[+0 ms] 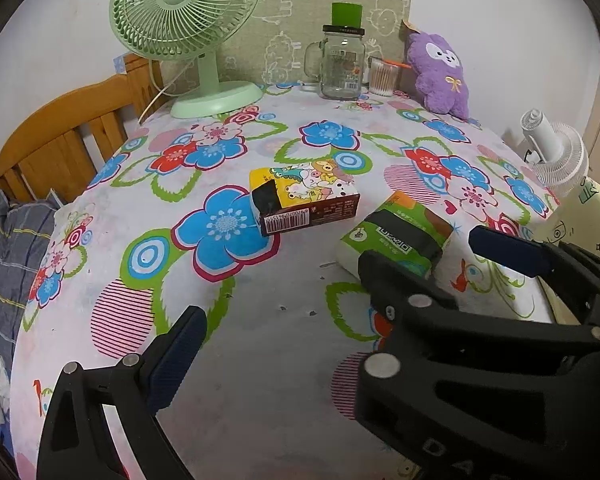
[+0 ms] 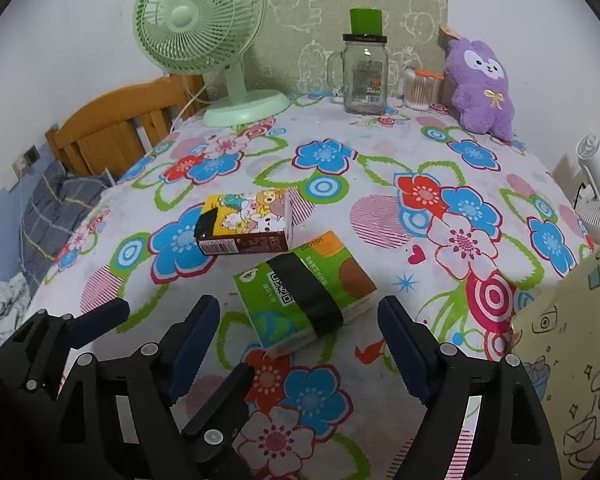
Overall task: Organize soft objects
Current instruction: 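Close the right tool on the green tissue pack with the black band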
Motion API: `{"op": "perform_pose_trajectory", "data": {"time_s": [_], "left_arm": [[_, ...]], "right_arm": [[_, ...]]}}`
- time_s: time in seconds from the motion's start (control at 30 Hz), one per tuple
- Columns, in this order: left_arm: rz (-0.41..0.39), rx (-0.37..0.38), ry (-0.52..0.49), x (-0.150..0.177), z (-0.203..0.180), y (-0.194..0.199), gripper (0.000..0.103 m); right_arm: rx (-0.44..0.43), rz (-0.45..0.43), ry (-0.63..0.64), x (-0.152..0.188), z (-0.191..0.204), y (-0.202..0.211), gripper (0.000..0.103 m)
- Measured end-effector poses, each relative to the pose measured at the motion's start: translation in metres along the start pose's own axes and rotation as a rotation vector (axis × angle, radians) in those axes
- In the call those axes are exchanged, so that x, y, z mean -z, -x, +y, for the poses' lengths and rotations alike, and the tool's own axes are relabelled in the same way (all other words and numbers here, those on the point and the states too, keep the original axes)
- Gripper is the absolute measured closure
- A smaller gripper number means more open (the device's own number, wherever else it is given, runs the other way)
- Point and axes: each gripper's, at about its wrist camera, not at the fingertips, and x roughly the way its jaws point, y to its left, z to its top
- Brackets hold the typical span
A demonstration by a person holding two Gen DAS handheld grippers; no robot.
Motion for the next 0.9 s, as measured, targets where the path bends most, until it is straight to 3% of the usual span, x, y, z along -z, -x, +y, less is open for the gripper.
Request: {"op": "perform_pose_trajectory", "data": {"time_s": [0.2, 0.33, 0.47, 0.6, 0.63, 0.9], "left_arm": [[0.013, -0.001, 0.004, -0.004, 0.006, -0.008, 0.004], [0.020, 0.005, 0.006, -0.007, 0.009, -0.012, 0.004], [0.034, 0.007, 0.007, -0.009, 0.011, -0.017, 0.004], [0.050, 0.009, 0.008, -0.008, 0.012, -0.021, 0.004], [0.050, 0.010, 0.008, -0.008, 0.012, -0.021, 0.004], [0.035, 0.003, -0.002, -0.013, 0.009, -0.017, 0.004]], "right_arm": [[0.041, 0.009, 0.012, -0.003, 0.001, -0.014, 0.019], [0.046, 0.021, -0.002, -0.007, -0.002, -0.022, 0.011], [0.039, 0.041, -0.013, -0.009, -0.003, -0.031, 0.010], [0.024, 0.076, -0.039, -0.008, -0.005, -0.039, 0.013], [0.036, 0.071, -0.034, -0.008, -0.004, -0.038, 0.017], [0.046, 0.050, -0.052, -0.009, -0.008, -0.030, 0.019]]}}
